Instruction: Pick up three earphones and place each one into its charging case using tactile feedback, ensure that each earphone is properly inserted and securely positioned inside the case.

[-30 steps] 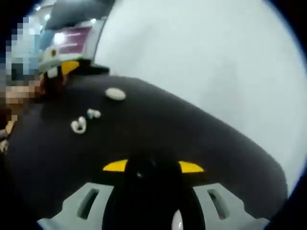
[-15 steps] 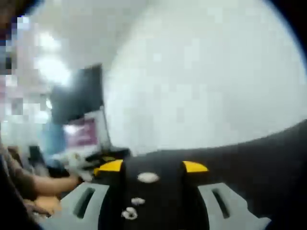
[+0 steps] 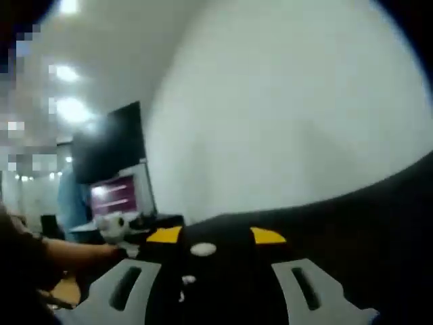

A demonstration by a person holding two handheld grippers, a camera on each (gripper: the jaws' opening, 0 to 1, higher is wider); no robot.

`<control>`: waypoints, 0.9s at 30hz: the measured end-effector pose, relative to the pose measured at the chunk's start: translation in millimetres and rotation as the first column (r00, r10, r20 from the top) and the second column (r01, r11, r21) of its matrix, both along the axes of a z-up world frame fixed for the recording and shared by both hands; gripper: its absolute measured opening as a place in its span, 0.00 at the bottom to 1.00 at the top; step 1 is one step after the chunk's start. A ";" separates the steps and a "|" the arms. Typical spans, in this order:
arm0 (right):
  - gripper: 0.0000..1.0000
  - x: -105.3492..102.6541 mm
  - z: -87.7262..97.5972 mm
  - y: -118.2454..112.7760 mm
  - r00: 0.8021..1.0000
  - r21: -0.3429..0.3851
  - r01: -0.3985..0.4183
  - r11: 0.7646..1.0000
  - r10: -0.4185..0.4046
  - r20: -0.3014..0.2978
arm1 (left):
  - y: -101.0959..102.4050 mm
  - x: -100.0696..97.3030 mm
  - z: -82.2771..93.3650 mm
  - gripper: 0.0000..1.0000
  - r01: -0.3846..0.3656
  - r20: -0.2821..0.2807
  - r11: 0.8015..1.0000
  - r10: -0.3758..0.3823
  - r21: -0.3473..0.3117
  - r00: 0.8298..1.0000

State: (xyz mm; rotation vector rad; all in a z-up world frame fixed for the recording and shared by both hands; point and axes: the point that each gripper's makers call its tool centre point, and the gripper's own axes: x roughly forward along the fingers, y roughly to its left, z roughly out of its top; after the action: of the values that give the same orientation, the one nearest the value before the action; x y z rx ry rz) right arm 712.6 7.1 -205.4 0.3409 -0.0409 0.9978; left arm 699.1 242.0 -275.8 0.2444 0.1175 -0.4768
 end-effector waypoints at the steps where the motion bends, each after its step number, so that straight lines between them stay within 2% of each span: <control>1: 0.38 -2.3 2.4 1.4 1.000 0.007 -0.005 1.000 0.005 0.000 | 1.4 5.9 -3.7 0.51 0.012 -0.042 1.000 -0.011 0.020 0.999; 5: 0.38 -9.3 5.5 10.6 0.999 0.011 -0.034 0.999 0.034 0.015 | 13.8 39.3 -15.6 0.54 0.017 -0.103 0.988 -0.001 0.154 0.995; 8: 0.38 -14.9 3.6 16.9 0.998 -0.002 -0.064 0.998 0.064 0.015 | 0.9 51.6 -34.8 0.54 0.132 -0.205 0.983 -0.105 0.124 0.973; 10: 0.38 -17.8 4.0 18.8 0.997 -0.002 -0.074 0.997 0.074 0.019 | 0.1 56.3 -42.0 0.54 0.172 -0.239 0.976 -0.136 0.137 0.961; 11: 0.38 -18.8 4.1 20.0 0.997 -0.004 -0.079 0.997 0.079 0.019 | -2.9 59.4 -38.8 0.54 0.184 -0.234 0.978 -0.157 0.097 0.959; 14: 0.38 -23.7 8.2 20.7 0.995 -0.005 -0.093 0.996 0.093 0.034 | 6.0 67.7 -37.2 0.51 0.188 -0.242 0.976 -0.159 0.105 0.957; 15: 0.38 -23.8 9.9 20.4 0.995 -0.004 -0.092 0.996 0.092 0.040 | 10.0 70.7 -38.8 0.50 0.167 -0.255 0.982 -0.140 0.088 0.957; 16: 0.38 -25.0 11.9 19.6 0.995 0.000 -0.093 0.996 0.093 0.046 | 9.2 71.1 -41.4 0.50 0.174 -0.279 0.982 -0.148 0.071 0.949; 17: 0.38 -25.6 13.9 19.1 0.994 0.006 -0.096 0.995 0.095 0.048 | 8.5 73.5 -42.0 0.50 0.178 -0.279 0.982 -0.154 0.063 0.948; 21: 0.38 -27.4 14.1 18.6 0.994 0.014 -0.100 0.995 0.100 0.043 | -10.4 71.1 -45.4 0.48 0.249 -0.289 0.969 -0.240 -0.007 0.927; 22: 0.38 -27.2 12.2 19.2 0.994 0.006 -0.100 0.995 0.099 0.040 | -12.9 70.4 -46.6 0.45 0.250 -0.299 0.968 -0.247 -0.030 0.922; 23: 0.38 -27.0 11.0 19.7 0.994 -0.003 -0.098 0.995 0.098 0.039 | -18.2 65.8 -47.7 0.38 0.263 -0.319 0.962 -0.271 -0.070 0.908; 24: 0.38 -27.0 10.5 20.0 0.994 -0.008 -0.098 0.995 0.098 0.041 | -19.4 64.2 -49.2 0.36 0.249 -0.342 0.963 -0.268 -0.100 0.901; 25: 0.38 -26.6 9.9 20.1 0.994 -0.015 -0.095 0.995 0.095 0.044 | -18.8 65.0 -47.4 0.35 0.261 -0.323 0.963 -0.270 -0.073 0.907; 27: 0.38 -24.7 7.2 19.3 0.995 -0.027 -0.087 0.996 0.089 0.049 | -21.1 66.4 -46.1 0.35 0.268 -0.321 0.962 -0.272 -0.057 0.907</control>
State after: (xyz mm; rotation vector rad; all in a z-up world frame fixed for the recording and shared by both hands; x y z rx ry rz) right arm 687.9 26.4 -198.2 0.2971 -0.0591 1.0934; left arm 765.5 221.0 -321.9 0.1687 0.4095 -0.7938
